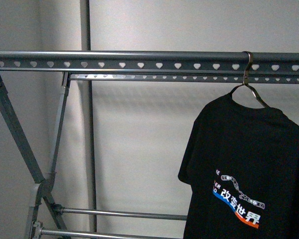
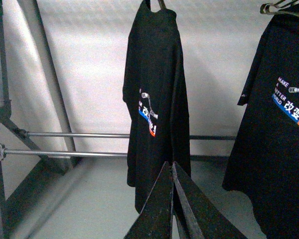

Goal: Hang clothes on hanger

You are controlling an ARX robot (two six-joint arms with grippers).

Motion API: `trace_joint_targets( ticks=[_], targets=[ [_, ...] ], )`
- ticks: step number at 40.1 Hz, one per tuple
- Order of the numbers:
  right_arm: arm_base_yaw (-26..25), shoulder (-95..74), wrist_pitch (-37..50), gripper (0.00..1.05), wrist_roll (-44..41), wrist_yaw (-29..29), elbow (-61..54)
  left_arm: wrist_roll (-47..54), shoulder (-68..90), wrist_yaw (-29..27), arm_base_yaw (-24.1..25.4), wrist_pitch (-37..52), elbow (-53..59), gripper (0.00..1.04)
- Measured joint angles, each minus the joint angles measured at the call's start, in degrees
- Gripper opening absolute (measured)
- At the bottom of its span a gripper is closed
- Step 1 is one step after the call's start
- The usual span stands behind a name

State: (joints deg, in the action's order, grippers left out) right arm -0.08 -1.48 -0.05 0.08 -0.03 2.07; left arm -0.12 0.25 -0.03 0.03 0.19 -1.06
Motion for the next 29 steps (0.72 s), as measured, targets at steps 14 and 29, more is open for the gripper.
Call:
trace_joint_targets(
  ticks=[14,29],
  targets=[
    [0.00,1.22,-0.11,0.02,-0.02,-0.04,-1.70,0.00,0.00,0.00,0.00,-0.04,0.00,0.04],
    [0.00,1.22,-0.11,0.68,-0.07,-0.02,-1.70,0.00,0.00,0.00,0.00,-0.04,0.00,0.67]
  ],
)
